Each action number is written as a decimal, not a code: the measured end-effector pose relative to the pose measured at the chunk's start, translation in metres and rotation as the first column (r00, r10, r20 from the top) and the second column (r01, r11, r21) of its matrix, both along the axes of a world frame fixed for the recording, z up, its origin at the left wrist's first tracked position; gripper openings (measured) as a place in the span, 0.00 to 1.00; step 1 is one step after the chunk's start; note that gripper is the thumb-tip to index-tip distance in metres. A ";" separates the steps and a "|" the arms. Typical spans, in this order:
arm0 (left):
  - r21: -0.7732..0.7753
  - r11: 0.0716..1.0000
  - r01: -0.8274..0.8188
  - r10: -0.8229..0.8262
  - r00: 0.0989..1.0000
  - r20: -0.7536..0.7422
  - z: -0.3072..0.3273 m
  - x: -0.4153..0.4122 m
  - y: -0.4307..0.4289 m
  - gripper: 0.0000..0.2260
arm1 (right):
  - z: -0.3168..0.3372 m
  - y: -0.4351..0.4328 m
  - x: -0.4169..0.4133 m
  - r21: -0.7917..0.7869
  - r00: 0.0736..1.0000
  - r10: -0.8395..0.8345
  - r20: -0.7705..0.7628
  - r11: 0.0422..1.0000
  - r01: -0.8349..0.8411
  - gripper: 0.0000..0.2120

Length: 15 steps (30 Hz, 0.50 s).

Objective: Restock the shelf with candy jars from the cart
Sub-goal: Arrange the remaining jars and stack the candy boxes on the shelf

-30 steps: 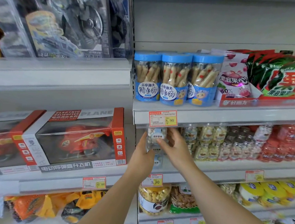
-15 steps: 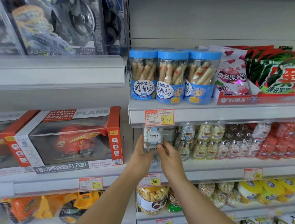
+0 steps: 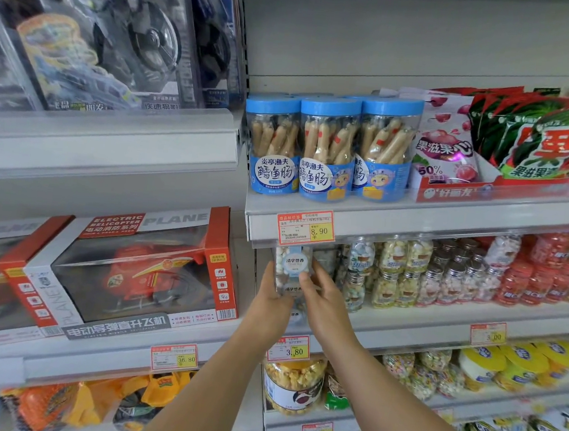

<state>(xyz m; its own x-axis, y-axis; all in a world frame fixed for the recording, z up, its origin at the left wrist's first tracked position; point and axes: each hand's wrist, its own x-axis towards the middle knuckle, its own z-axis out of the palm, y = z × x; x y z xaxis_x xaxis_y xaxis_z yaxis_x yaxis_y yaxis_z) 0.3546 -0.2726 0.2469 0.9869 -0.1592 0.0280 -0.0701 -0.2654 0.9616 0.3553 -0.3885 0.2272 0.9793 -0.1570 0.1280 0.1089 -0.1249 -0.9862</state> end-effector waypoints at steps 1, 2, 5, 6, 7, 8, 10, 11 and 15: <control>0.012 1.000 -0.005 0.005 1.000 -0.009 0.000 0.000 0.000 0.29 | 0.001 0.000 0.000 -0.008 1.000 0.004 0.002 1.000 -0.004 0.22; 0.019 1.000 -0.004 0.004 1.000 -0.014 -0.001 0.001 0.001 0.30 | 0.002 -0.001 -0.001 -0.019 1.000 0.010 0.003 1.000 -0.010 0.21; 0.019 1.000 0.001 0.000 1.000 -0.018 -0.001 0.002 0.001 0.30 | 0.004 -0.002 -0.002 -0.044 1.000 0.023 0.003 0.999 -0.023 0.21; 0.021 1.000 0.003 -0.003 1.000 -0.014 -0.001 0.002 0.001 0.29 | 0.004 -0.001 -0.002 -0.043 0.999 0.032 0.003 0.999 -0.032 0.21; 0.025 1.000 0.005 -0.005 1.000 -0.007 -0.001 0.003 0.001 0.29 | 0.003 0.001 -0.004 -0.033 0.999 0.045 0.000 0.998 -0.045 0.21; 0.023 1.000 0.006 -0.006 1.000 -0.004 -0.001 0.003 0.001 0.28 | 0.002 0.003 -0.006 -0.018 0.998 0.063 -0.009 0.998 -0.063 0.22; 0.018 1.000 0.001 -0.001 1.000 -0.016 0.001 0.002 0.000 0.28 | 0.001 0.007 -0.010 0.000 0.995 0.094 -0.023 0.996 -0.095 0.22; 0.013 1.000 0.003 -0.003 1.000 -0.021 0.003 0.000 0.000 0.29 | 0.000 0.009 -0.010 0.004 0.994 0.102 -0.025 0.995 -0.102 0.23; 0.010 1.000 0.012 -0.012 1.000 -0.027 0.006 -0.001 -0.001 0.29 | -0.002 0.008 -0.007 0.000 0.993 0.112 -0.033 0.994 -0.112 0.23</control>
